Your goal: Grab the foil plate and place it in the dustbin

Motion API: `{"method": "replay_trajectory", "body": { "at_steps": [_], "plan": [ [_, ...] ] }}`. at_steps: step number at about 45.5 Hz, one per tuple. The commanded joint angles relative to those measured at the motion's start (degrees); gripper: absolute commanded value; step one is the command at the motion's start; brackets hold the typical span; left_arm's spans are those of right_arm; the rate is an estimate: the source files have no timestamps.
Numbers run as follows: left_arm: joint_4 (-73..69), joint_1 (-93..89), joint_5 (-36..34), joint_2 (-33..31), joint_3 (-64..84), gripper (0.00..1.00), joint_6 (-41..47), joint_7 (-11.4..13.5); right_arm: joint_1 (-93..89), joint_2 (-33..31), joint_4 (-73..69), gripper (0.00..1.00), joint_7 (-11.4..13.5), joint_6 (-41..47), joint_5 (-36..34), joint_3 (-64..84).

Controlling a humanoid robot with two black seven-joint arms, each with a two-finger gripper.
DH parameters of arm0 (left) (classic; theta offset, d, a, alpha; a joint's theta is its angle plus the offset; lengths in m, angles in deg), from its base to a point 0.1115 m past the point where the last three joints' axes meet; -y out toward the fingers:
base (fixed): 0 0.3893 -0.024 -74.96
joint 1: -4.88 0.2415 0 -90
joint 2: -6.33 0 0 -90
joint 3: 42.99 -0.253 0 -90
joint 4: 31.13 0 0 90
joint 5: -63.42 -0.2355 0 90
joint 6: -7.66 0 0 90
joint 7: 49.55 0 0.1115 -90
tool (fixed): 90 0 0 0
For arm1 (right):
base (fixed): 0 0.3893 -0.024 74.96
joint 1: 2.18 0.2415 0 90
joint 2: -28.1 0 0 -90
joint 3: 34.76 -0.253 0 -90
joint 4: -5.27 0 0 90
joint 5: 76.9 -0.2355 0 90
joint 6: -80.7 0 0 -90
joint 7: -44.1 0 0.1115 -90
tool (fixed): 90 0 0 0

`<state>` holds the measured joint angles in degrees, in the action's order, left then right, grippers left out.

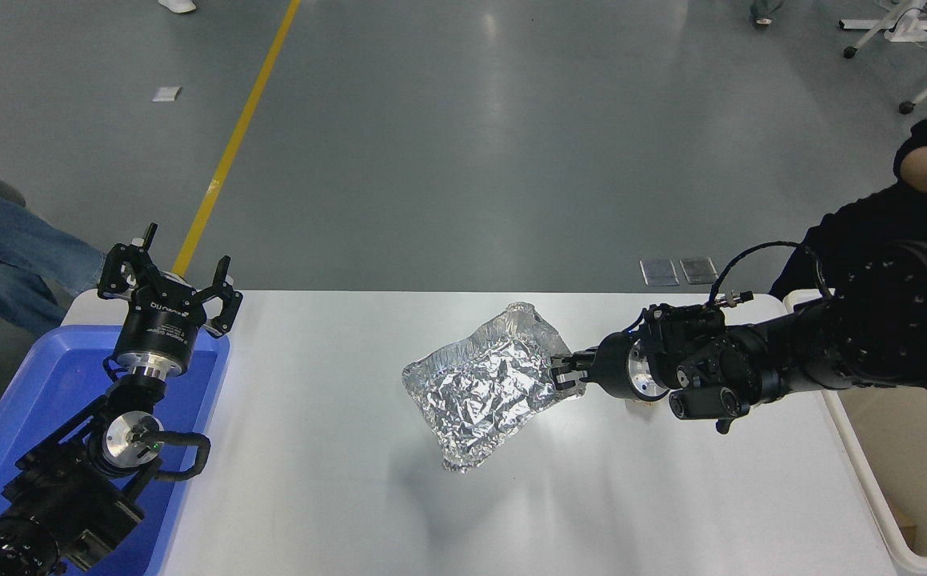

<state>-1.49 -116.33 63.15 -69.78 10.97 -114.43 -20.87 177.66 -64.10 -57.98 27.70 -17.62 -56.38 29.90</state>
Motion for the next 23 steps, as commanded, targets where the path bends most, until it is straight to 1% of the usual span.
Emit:
{"method": "replay_trajectory", "body": {
  "at_steps": [1, 4, 8, 19, 23],
  "plan": [
    [0.0, 0.0, 0.0, 0.0, 0.0, 0.98, 0.0, 0.0, 13.2, -3.9, -4.7, 0.0, -1.1, 16.5, -0.4, -0.9],
    [0.0, 0.0, 0.0, 0.0, 0.0, 0.98, 0.0, 0.1, 16.1, -5.2, -4.7, 0.0, -1.9, 22.6, -0.4, -1.7],
    [0.0, 0.0, 0.0, 0.0, 0.0, 0.98, 0.0, 0.1, 19.5, -6.6, -4.7, 0.0, -2.1, 28.4, -0.4, -2.4],
    [0.0, 0.0, 0.0, 0.0, 0.0, 0.98, 0.0, 0.0, 28.2, -9.6, -6.1, 0.0, -2.1, 36.2, -2.0, -2.5],
    [0.0, 0.0, 0.0, 0.0, 0.0, 0.98, 0.0, 0.0, 30.7, -10.0, -7.2, 0.0, -2.1, 37.6, -2.0, -2.5]
  ]
}}
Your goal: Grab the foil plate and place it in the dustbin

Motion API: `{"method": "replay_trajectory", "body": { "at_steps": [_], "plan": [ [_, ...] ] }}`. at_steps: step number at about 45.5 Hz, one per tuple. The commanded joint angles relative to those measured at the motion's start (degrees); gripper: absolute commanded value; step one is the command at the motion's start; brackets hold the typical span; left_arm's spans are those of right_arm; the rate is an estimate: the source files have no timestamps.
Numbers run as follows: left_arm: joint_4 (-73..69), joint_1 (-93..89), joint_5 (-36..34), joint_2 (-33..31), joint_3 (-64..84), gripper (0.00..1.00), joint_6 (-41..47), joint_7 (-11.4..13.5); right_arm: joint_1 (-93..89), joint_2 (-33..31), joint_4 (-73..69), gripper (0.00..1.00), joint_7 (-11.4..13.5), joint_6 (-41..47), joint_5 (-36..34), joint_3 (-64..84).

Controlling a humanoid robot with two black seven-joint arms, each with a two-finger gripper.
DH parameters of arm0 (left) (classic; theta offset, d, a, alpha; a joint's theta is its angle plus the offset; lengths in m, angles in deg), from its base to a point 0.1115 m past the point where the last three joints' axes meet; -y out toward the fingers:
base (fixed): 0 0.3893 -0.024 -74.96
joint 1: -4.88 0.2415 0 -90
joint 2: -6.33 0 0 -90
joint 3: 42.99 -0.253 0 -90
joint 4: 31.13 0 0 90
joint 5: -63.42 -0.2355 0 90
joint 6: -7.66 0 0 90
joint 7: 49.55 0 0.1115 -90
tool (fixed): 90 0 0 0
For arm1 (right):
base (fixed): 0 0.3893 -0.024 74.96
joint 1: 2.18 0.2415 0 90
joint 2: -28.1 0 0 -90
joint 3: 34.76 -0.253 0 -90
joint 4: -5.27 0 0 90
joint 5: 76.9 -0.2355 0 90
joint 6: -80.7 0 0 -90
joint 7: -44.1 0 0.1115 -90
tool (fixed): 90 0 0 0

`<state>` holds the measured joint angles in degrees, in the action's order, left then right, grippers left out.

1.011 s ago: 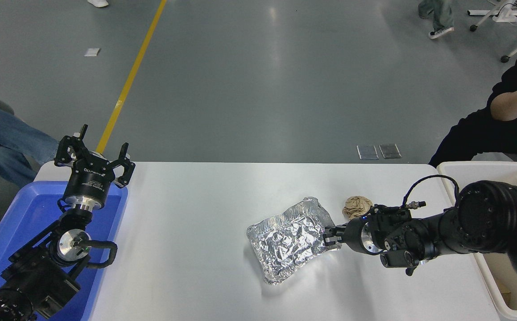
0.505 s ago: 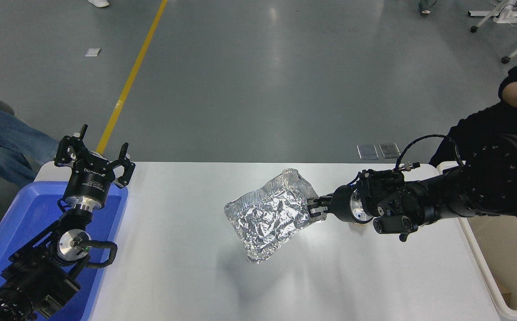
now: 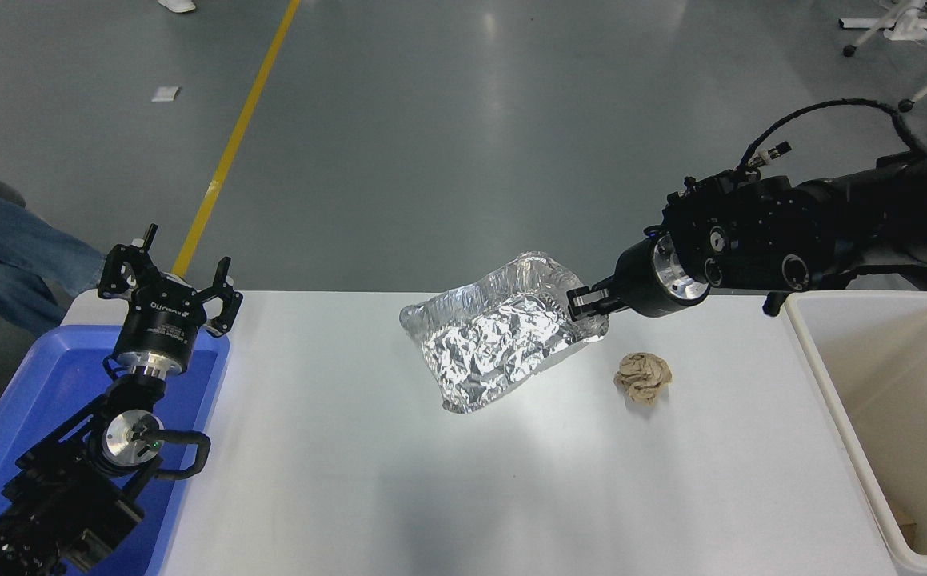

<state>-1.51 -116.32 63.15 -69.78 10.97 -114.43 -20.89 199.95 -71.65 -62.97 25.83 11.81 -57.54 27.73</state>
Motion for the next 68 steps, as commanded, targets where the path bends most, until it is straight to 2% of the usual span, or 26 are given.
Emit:
{"method": "replay_trajectory", "body": {
  "at_steps": [1, 18, 32, 40, 53, 68],
  "plan": [
    [0.0, 0.0, 0.0, 0.0, 0.0, 0.98, 0.0, 0.0, 9.2, -2.6, -2.6, 0.0, -0.3, 8.4, -0.8, -0.3],
    [0.0, 0.0, 0.0, 0.0, 0.0, 0.98, 0.0, 0.1, 17.0, -4.4, -6.7, 0.0, -0.4, 12.6, -0.8, -0.1],
    [0.0, 0.0, 0.0, 0.0, 0.0, 0.98, 0.0, 0.0, 15.3, -4.7, -5.9, 0.0, -0.3, 13.0, -0.8, 0.9],
    [0.0, 0.0, 0.0, 0.0, 0.0, 0.98, 0.0, 0.1, 11.1, -8.7, -2.3, 0.0, 0.2, 13.0, -0.8, 1.1],
    [0.0, 0.0, 0.0, 0.0, 0.0, 0.98, 0.0, 0.1, 3.2, -16.9, 9.0, 0.0, 0.5, 12.5, -0.8, 1.2],
    [0.0, 0.0, 0.0, 0.0, 0.0, 0.98, 0.0, 0.0, -19.2, -25.8, 31.8, 0.0, 0.6, 6.6, -0.9, 2.7]
  ]
}}
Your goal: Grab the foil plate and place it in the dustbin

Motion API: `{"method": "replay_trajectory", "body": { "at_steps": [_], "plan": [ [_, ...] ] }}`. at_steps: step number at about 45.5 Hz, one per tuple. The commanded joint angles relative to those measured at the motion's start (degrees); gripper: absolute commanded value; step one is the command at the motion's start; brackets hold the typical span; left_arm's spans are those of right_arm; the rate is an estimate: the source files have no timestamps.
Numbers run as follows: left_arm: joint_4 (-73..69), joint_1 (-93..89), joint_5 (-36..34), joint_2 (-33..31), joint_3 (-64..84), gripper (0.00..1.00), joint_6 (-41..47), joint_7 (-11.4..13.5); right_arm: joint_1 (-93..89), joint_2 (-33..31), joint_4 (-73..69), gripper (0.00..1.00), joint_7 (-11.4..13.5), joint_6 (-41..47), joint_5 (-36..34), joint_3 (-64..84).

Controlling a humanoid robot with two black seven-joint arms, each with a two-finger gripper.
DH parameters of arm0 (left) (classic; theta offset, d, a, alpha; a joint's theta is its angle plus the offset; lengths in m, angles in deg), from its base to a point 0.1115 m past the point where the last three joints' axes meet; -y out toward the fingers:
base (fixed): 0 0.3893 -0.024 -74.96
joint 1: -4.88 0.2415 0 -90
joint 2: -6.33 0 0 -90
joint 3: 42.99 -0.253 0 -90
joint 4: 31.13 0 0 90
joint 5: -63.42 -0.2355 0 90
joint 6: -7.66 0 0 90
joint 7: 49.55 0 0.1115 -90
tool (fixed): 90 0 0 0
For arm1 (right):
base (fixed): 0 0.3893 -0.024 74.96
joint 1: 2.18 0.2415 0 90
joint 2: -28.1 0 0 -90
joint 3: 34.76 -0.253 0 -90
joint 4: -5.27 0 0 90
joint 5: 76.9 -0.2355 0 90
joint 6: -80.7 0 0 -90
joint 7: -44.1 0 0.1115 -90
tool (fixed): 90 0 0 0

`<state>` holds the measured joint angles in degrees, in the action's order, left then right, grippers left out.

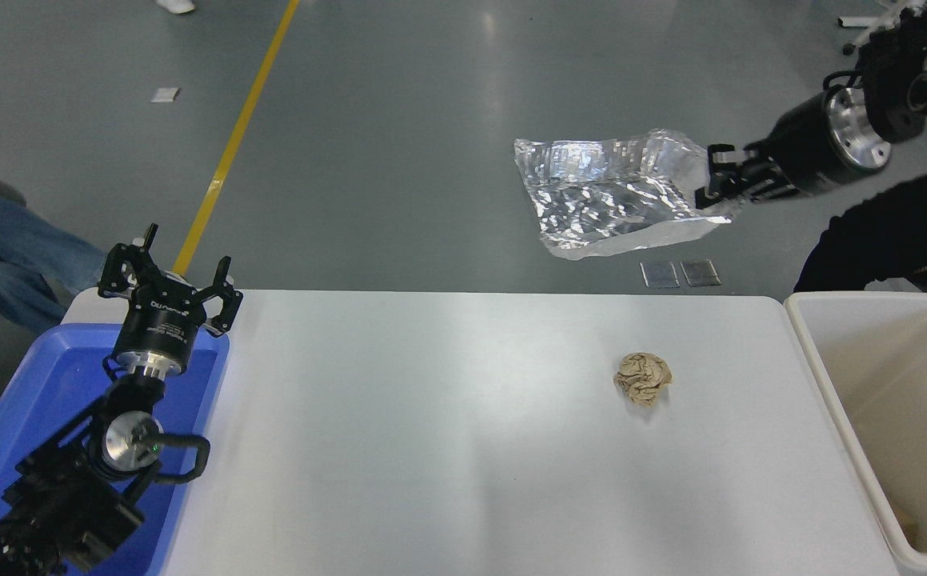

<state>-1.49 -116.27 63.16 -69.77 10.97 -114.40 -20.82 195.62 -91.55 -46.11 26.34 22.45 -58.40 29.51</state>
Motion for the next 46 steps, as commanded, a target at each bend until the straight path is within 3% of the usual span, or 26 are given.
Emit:
{"method": "replay_trajectory", "body": {
  "at_steps": [1, 14, 33, 46],
  "plan": [
    [0.0, 0.0, 0.0, 0.0, 0.0, 0.98, 0.0, 0.0, -16.4, -6.0, 16.3, 0.0, 0.0, -4.5, -0.1, 0.9],
    [0.1, 0.0, 0.0, 0.0, 0.0, 0.98, 0.0, 0.0, -33.0, -6.5, 32.7, 0.0, 0.4, -9.5, -7.2, 0.1],
    [0.0, 0.0, 0.0, 0.0, 0.0, 0.98, 0.0, -0.1, -43.9, -6.5, 38.5, 0.0, 7.3, -21.1, -14.8, -0.3],
    [0.1, 0.0, 0.0, 0.0, 0.0, 0.98, 0.0, -0.1, -53.8, -7.5, 41.6, 0.0, 7.6, -25.3, -18.3, -4.0]
  ]
}}
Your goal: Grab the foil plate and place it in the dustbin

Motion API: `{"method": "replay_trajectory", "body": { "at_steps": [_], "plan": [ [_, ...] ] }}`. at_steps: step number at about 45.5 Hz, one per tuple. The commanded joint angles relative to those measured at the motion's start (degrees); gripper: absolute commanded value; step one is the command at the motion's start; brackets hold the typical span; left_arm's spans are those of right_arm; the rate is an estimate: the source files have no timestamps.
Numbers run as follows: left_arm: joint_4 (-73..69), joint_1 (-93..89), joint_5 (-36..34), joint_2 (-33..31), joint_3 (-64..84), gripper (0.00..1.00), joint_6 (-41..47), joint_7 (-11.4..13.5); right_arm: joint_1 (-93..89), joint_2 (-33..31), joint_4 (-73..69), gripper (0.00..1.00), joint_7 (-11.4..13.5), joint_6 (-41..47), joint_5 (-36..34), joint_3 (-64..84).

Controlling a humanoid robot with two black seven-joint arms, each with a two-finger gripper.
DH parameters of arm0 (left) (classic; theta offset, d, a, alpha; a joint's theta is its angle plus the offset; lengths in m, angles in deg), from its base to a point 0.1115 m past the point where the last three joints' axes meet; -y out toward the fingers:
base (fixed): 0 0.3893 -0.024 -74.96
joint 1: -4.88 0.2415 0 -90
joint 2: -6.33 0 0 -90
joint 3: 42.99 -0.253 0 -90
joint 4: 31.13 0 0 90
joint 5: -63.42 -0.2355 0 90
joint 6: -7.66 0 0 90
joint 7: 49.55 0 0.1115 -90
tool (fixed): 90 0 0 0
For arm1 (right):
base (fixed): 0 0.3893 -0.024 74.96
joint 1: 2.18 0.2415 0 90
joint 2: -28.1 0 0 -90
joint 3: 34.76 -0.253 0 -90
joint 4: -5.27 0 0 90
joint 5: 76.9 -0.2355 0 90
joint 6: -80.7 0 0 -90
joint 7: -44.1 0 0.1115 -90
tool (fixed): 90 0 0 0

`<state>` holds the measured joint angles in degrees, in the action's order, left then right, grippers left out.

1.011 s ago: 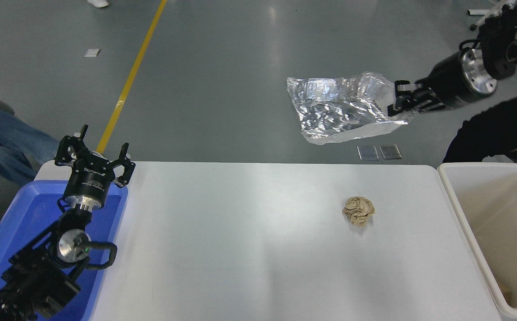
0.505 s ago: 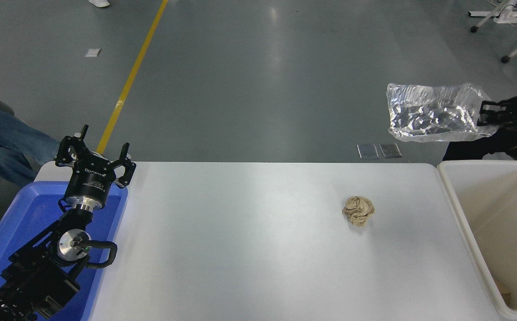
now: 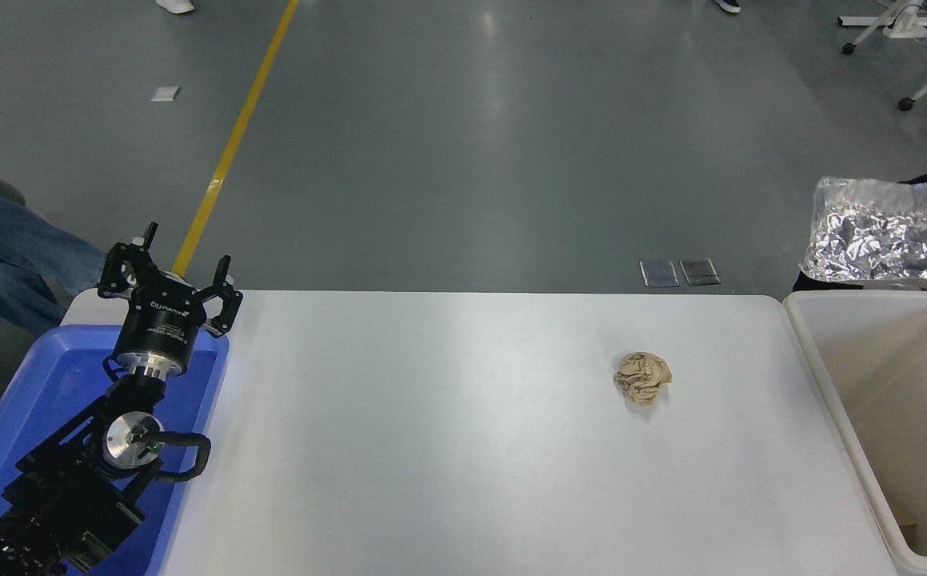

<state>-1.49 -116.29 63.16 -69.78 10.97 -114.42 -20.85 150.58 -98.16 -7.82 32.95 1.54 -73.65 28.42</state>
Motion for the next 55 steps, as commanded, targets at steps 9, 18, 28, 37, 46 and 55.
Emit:
{"method": "replay_trajectory", "body": {
  "at_steps": [9, 18, 28, 37, 46, 55],
  "plan": [
    [0.0, 0.1, 0.0, 0.0, 0.0, 0.98, 0.0, 0.0, -17.3, -1.0, 5.5, 0.01, 0.9, -6.9, -3.2, -9.8],
    [0.0, 0.1, 0.0, 0.0, 0.0, 0.98, 0.0, 0.0, -22.8, -0.4, 5.7, 0.04, 0.9, -10.0, -3.2, -14.2],
    [0.0, 0.1, 0.0, 0.0, 0.0, 0.98, 0.0, 0.0, -28.3, 2.3, 5.6, 0.04, 0.9, -12.7, -3.2, -17.6],
    [0.0, 0.1, 0.0, 0.0, 0.0, 0.98, 0.0, 0.0, -29.9, 4.9, 5.7, 0.05, 1.0, -14.1, -3.2, -18.5],
    [0.0, 0.0, 0.0, 0.0, 0.0, 0.98, 0.0, 0.0, -30.1, 5.1, 5.7, 0.06, 1.0, -14.1, -3.2, -18.8],
    [0.0, 0.0, 0.0, 0.0, 0.0, 0.98, 0.0, 0.0, -30.1, 5.1, 5.6, 0.37, 1.0, -14.2, -3.2, -19.0]
  ]
}}
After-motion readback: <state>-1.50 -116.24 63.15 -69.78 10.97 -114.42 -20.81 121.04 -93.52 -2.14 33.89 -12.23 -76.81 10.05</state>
